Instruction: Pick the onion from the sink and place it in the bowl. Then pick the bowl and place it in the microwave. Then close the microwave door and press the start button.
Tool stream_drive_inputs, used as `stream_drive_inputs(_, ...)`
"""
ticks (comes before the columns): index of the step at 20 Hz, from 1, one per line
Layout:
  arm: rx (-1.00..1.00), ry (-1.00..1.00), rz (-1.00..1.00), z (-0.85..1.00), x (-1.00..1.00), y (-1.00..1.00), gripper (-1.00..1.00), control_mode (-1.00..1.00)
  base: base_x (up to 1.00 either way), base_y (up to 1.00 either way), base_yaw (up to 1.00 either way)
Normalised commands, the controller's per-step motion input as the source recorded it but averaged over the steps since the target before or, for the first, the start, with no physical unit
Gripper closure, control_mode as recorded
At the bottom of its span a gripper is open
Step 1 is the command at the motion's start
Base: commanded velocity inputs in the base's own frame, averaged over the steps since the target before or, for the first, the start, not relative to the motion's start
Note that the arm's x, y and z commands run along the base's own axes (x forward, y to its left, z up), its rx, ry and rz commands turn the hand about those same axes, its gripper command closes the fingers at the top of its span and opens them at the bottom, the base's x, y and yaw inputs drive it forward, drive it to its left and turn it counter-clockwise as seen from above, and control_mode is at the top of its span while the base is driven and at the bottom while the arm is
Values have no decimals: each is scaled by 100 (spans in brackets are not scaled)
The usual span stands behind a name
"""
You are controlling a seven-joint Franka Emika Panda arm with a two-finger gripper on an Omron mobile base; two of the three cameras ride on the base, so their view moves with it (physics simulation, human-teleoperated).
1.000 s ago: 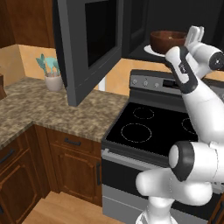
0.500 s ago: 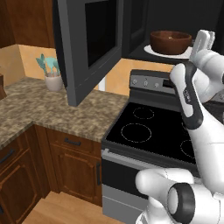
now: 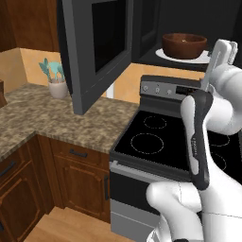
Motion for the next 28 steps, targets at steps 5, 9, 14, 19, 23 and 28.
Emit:
stream_drive_inputs(5,0,1,-3,11,-84,86,-100,-100,0,0,0)
stream_drive_inputs(9,0,1,-3,5,-74,80,-100,-100,0,0,0)
stream_drive_inputs(14,0,3,-4,0,-57,86,-100,-100,0,0,0)
stream_drive_inputs(19,0,1,-8,-13,-7,100,-100,-100,0,0,0)
stream_drive_inputs(23,0,-7,-4,-21,-21,88,-100,-100,0,0,0)
stream_drive_inputs(28,4,-1,3,-23,-9,71,-100,-100,0,0,0)
